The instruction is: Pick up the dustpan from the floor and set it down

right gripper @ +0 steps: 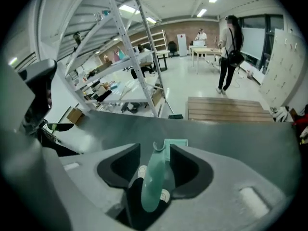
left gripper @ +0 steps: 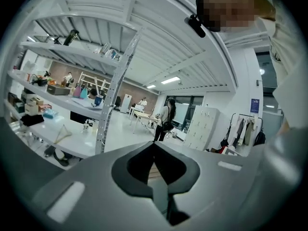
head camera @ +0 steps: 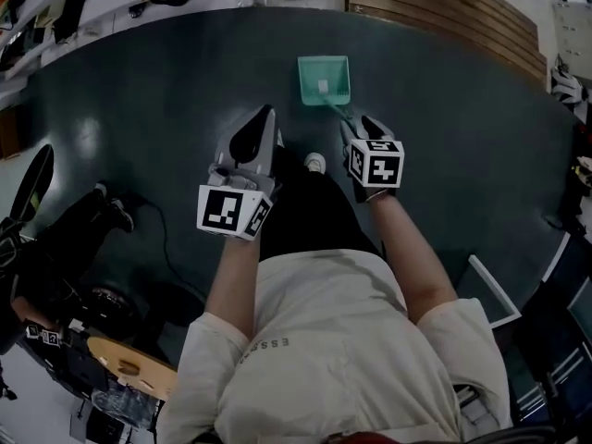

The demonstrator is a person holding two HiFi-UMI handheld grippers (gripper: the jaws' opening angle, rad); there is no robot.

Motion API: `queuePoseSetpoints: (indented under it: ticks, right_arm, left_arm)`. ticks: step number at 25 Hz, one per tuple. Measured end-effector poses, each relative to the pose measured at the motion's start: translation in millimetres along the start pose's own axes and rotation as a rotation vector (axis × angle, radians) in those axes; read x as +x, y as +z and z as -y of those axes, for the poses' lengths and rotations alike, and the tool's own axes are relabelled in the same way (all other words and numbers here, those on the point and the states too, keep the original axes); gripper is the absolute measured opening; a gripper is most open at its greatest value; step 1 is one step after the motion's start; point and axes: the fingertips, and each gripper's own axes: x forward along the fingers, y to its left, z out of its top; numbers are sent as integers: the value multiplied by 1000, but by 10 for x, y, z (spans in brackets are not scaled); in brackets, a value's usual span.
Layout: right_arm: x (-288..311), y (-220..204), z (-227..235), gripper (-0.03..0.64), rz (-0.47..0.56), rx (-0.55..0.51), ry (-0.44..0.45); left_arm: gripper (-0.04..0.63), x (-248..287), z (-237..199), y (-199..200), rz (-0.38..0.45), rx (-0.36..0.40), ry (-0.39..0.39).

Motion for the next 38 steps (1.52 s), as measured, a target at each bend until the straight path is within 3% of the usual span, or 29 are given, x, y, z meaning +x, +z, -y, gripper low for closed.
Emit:
queuePoseSetpoints:
  ticks: [9, 17, 23, 28, 38]
  right_arm:
    - [765, -323, 146, 176, -179, 12, -69]
    - [883, -388, 143, 167, -194, 62, -115]
    - [690, -312, 365, 77, -159, 83, -233]
    - [360, -151, 219, 75, -115, 78, -173]
    - [-746, 216, -72, 75, 52, -49, -115]
  left_arm:
    - [15, 398, -164, -332, -80, -2, -84]
    - [15, 438, -209, -378, -101, -3, -119]
    - [15, 273, -258, -408, -132, -12, -100]
    - [15, 178, -267, -249, -80, -27, -88]
    - [15, -126, 226, 333, 40, 49, -112]
